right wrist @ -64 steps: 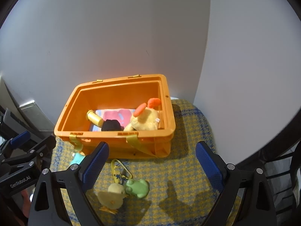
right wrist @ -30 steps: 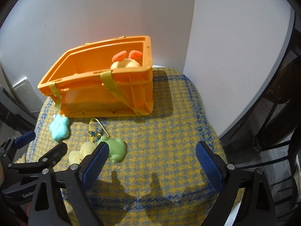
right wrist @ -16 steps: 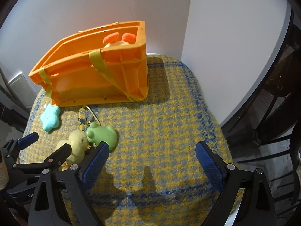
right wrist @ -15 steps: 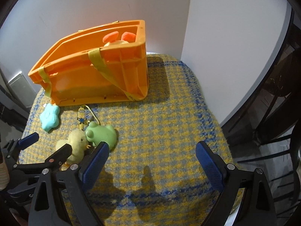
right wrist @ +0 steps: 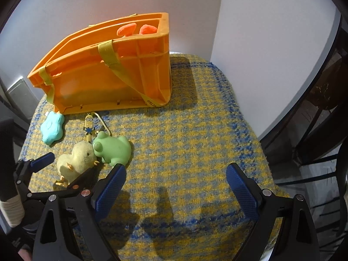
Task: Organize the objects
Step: 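Move the left tool to the cream chick while the right tool approaches the green frog, then grasp the cream plush chick with the left tool while the right tool grasps the green frog, then carry the chick with the left tool while the right tool carries the frog over the bin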
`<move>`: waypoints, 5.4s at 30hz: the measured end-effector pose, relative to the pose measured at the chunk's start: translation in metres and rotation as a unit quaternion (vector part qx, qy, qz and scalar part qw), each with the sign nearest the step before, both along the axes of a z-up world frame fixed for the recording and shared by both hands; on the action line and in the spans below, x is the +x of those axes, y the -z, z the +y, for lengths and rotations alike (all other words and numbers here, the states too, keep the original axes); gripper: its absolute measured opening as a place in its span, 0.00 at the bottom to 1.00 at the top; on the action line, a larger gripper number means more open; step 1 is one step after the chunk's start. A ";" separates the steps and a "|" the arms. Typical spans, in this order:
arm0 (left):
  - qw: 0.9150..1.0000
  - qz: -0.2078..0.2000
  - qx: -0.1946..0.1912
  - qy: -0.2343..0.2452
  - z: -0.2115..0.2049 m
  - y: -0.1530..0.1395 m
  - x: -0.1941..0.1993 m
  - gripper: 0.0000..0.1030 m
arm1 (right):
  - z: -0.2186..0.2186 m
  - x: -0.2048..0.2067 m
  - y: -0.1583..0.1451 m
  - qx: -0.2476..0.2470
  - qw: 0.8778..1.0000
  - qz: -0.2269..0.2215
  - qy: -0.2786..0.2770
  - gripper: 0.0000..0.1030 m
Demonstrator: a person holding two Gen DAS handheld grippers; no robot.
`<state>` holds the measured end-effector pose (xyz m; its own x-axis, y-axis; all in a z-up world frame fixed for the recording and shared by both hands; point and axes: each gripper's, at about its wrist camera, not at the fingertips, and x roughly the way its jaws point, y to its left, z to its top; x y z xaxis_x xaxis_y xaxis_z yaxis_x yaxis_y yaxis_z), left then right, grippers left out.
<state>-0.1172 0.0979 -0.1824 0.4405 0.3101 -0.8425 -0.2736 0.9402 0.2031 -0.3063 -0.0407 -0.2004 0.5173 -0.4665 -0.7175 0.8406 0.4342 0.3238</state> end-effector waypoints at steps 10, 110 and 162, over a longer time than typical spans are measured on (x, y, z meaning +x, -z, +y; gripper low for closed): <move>1.000 0.021 0.000 0.001 0.007 0.011 0.005 0.62 | 0.002 0.004 0.001 0.004 1.000 0.008 0.000 0.91; 0.987 -0.131 0.046 0.082 0.046 -0.154 -0.006 0.61 | -0.026 0.030 -0.128 -0.072 0.996 -0.057 0.001 0.53; 0.983 -0.102 0.021 0.149 0.075 -0.151 0.153 0.61 | -0.137 0.080 -0.157 -0.077 0.996 -0.053 0.000 0.53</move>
